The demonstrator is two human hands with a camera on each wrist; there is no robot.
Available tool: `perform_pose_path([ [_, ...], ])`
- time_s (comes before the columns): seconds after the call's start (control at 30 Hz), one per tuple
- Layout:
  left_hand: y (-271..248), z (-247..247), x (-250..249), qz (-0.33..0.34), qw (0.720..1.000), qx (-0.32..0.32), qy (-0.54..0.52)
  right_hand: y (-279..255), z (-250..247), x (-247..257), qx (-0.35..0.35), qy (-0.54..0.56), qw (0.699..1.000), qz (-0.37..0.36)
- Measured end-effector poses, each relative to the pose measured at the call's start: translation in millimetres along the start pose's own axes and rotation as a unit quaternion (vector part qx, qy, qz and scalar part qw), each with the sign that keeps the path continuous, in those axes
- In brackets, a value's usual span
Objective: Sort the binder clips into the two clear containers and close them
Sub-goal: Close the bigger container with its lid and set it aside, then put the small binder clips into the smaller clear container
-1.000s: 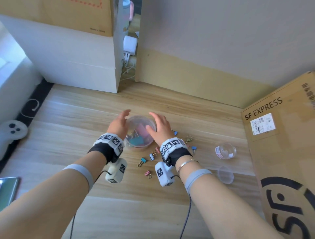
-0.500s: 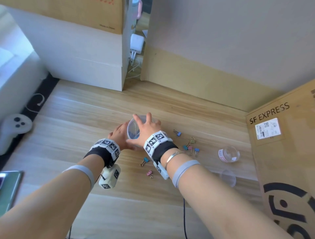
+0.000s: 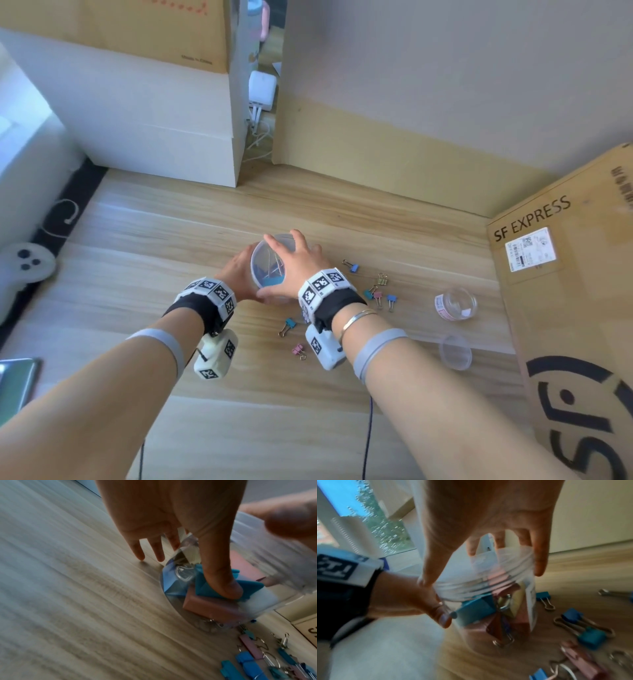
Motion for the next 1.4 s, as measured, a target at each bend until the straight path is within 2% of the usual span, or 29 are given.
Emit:
perform_pose_path([
  [0.1, 1.0, -2.3, 1.2, 0.002, 0.997, -0.009, -0.075, -1.4, -7.7, -20.4, -0.048, 0.206, 0.977, 0.037],
  [0.17, 4.7, -6.6, -3.1, -0.009, 0.992, -0.009, -0.129, -1.4, -10.7, -34.5, -0.083, 0.253, 0.961, 0.073],
  [0.27, 16.9, -15.2, -17.0, -0.004, 0.988, 0.003, -0.154, 2.8, -22.2, -46.5, -0.113, 0.273, 0.952, 0.085],
  [0.37, 39.6, -28.4, -37.7, 0.012, 0.980, -0.015, -0.199, 13.4, -49.7, -59.2, -0.132, 0.283, 0.946, 0.085],
  [0.53, 96.2, -46.6, -81.2, 0.035, 0.979, -0.031, -0.198, 46.4, -101.0, -88.1, -0.185, 0.296, 0.932, 0.095],
  [0.73, 164.4, -44.0, -97.3, 0.032, 0.978, -0.032, -0.203, 86.2, -134.1, -124.6, -0.196, 0.272, 0.935, 0.121],
  [0.93, 192.6, -33.1, -93.0, 0.015, 0.983, -0.002, -0.183, 108.4, -127.6, -144.2, -0.177, 0.251, 0.942, 0.134],
  [1.0, 191.5, -30.0, -91.3, 0.013, 0.987, 0.001, -0.162, 107.7, -122.0, -145.9, -0.179, 0.272, 0.937, 0.126],
  [1.07, 185.5, -23.6, -89.7, 0.001, 0.995, -0.022, -0.096, 103.5, -117.1, -150.9, -0.185, 0.331, 0.918, 0.113],
  [1.13, 175.9, -15.3, -85.9, -0.047, 0.996, -0.061, -0.038, 93.2, -110.7, -164.7, -0.203, 0.353, 0.903, 0.135],
  [1.2, 160.3, 2.5, -83.5, -0.107, 0.993, -0.054, -0.012, 75.0, -99.2, -185.1, -0.212, 0.286, 0.917, 0.178],
  [1.23, 151.4, 13.8, -85.2, -0.110, 0.993, -0.033, 0.031, 64.0, -89.8, -194.5, -0.185, 0.235, 0.933, 0.201],
  [1.3, 134.3, 41.4, -90.3, -0.063, 0.988, 0.020, 0.141, 38.8, -68.0, -205.5, -0.092, 0.147, 0.956, 0.238],
  [1.33, 126.3, 55.1, -94.6, -0.024, 0.982, 0.037, 0.185, 26.5, -56.0, -208.2, -0.053, 0.130, 0.957, 0.252],
  [1.4, 109.8, 76.7, -103.1, 0.033, 0.966, 0.055, 0.251, 5.2, -34.4, -205.1, -0.025, 0.152, 0.951, 0.270],
])
Point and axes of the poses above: each hand's wrist, its own y-axis towards the middle knuckle, its own z-axis out of the palm, x = y × z, the point moved 4 cm from there along y, towards the middle knuckle, and after that the axes turned 8 degrees about y, right-handed, at the moved point
